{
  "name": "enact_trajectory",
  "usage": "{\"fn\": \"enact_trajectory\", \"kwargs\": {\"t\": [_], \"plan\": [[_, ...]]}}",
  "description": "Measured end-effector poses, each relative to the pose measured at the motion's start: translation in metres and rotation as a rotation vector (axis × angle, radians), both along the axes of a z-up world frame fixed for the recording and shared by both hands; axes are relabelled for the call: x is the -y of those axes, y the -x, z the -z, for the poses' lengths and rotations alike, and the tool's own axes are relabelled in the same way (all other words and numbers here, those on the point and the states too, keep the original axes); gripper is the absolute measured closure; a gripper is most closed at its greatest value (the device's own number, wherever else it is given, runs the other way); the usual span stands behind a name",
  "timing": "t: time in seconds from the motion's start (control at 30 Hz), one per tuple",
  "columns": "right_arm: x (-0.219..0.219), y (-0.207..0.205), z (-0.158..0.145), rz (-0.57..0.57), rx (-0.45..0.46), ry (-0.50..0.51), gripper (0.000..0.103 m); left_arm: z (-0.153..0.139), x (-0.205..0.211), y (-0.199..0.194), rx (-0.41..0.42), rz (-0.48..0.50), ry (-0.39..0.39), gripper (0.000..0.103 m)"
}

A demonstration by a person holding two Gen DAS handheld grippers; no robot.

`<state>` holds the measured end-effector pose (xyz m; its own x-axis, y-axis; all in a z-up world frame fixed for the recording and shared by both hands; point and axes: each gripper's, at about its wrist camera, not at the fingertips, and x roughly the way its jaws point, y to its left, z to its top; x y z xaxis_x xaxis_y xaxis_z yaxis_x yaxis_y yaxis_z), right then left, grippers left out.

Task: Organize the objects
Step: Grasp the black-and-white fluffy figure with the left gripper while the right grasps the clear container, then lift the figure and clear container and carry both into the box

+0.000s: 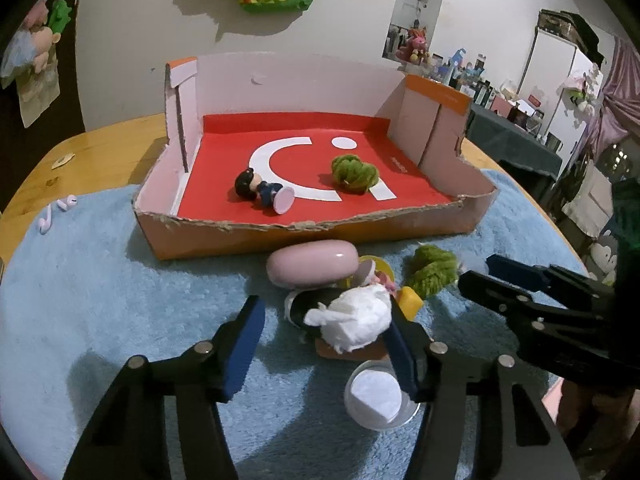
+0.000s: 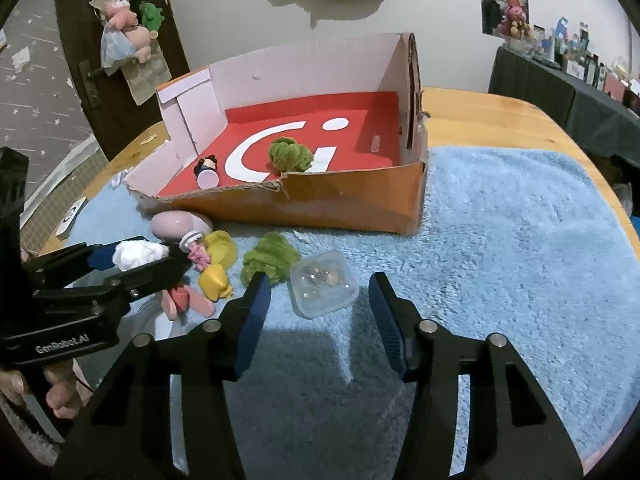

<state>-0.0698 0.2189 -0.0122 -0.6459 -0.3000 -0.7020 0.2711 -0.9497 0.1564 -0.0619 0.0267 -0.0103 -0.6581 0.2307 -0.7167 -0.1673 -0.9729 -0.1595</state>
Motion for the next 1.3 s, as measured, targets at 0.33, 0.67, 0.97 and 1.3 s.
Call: {"fn": "enact_trajectory", "kwargs": {"t": [0.33, 0.67, 0.97, 1.3], "plan": [[0.004, 0.006, 0.009, 0.000, 0.012, -0.023, 0.065, 0.006, 0.021, 0.001, 0.023, -0.044, -0.034, 0.052], [0.005, 0.004, 0.008, -0.006, 0.015, -0.016, 0.069, 0.011, 0.026, -0.002, 0.042, -0.047, -0.041, 0.069], [0.006, 0.000, 0.008, -0.011, 0.011, -0.018, 0.070, 0.015, 0.036, -0.010, 0.039, -0.045, -0.060, 0.076], [0.010, -0.008, 0.002, -0.029, 0.004, -0.003, 0.070, 0.014, 0.036, -0.012, 0.032, -0.041, -0.049, 0.081]]}}
